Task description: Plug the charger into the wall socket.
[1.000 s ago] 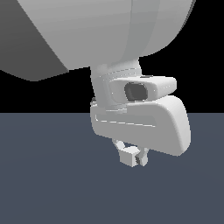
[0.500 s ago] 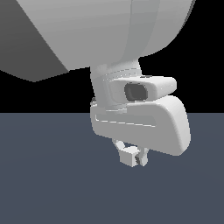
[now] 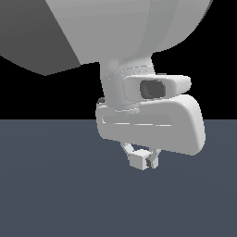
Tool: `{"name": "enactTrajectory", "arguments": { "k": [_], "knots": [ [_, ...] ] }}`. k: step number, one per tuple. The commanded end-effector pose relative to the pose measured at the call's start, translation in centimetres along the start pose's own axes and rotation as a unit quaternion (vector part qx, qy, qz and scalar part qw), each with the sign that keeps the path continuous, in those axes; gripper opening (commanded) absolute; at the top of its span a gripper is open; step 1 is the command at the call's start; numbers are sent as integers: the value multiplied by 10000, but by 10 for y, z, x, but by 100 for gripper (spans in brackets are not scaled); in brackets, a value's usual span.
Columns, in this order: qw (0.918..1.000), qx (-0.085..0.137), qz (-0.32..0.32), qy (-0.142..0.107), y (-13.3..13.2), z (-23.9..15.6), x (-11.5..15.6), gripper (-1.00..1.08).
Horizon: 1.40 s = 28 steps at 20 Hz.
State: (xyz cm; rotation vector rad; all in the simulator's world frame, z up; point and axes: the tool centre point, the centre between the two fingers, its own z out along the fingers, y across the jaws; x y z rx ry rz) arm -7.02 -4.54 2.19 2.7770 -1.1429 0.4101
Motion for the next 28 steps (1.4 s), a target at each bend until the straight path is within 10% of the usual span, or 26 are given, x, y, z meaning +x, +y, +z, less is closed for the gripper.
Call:
{"name": "enactTrajectory", "arguments": {
  "k": [1, 28],
  "knots": [
    [9998, 52, -170, 8, 1, -5, 5, -100],
    [9701, 699, -2326, 10, -1, -61, 60, -100]
  ]
}}
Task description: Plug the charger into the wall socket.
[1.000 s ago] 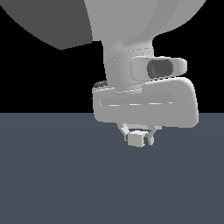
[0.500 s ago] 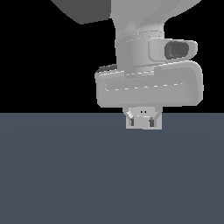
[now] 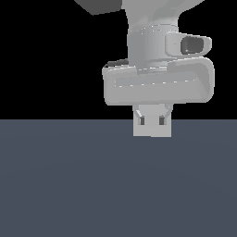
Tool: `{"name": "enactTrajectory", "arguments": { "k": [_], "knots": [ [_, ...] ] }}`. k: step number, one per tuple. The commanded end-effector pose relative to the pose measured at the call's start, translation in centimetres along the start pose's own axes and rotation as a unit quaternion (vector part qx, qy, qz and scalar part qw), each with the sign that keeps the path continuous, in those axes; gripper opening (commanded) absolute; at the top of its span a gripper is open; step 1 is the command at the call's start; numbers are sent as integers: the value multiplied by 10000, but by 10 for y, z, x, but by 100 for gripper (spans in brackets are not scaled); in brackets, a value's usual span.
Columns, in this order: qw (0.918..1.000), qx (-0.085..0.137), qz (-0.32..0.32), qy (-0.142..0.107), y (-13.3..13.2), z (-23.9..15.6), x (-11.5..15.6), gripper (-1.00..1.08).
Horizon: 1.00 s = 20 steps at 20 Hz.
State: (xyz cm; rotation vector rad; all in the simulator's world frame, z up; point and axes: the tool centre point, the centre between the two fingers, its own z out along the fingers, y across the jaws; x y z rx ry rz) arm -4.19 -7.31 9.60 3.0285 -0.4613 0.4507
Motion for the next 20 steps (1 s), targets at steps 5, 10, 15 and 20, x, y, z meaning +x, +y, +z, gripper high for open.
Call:
{"name": "enactTrajectory", "arguments": {
  "k": [5, 10, 15, 20],
  "knots": [
    [9999, 44, -134, -8, 0, -3, 3, -100],
    [9999, 42, -131, -9, 0, -3, 3, -100],
    [9999, 46, -132, -10, 0, -2, 8, -100],
    [9999, 51, -137, -12, -1, 3, 22, -100]
  ]
}}
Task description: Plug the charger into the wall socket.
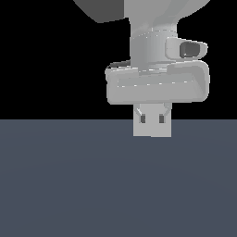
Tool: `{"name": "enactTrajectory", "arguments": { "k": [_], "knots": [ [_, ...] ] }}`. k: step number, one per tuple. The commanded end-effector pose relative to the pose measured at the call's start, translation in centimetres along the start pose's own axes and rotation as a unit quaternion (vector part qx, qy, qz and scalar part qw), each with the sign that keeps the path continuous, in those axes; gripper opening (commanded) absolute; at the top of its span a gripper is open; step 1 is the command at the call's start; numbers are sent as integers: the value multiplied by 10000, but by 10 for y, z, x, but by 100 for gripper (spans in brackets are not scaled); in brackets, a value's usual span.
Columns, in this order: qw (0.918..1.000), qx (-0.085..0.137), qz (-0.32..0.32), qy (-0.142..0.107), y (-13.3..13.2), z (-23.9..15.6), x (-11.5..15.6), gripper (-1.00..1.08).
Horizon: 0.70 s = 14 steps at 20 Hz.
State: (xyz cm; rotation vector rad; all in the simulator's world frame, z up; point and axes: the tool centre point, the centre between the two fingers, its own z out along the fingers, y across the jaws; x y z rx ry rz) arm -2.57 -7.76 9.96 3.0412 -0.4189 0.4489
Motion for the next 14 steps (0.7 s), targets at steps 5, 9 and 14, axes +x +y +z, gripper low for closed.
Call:
{"name": "enactTrajectory", "arguments": {
  "k": [5, 9, 14],
  "knots": [
    [10000, 6, -11, -1, 0, 7, 23, -100],
    [10000, 6, -14, -2, 0, 9, 32, -100],
    [10000, 4, -18, -2, 0, 10, 34, -100]
  ]
}}
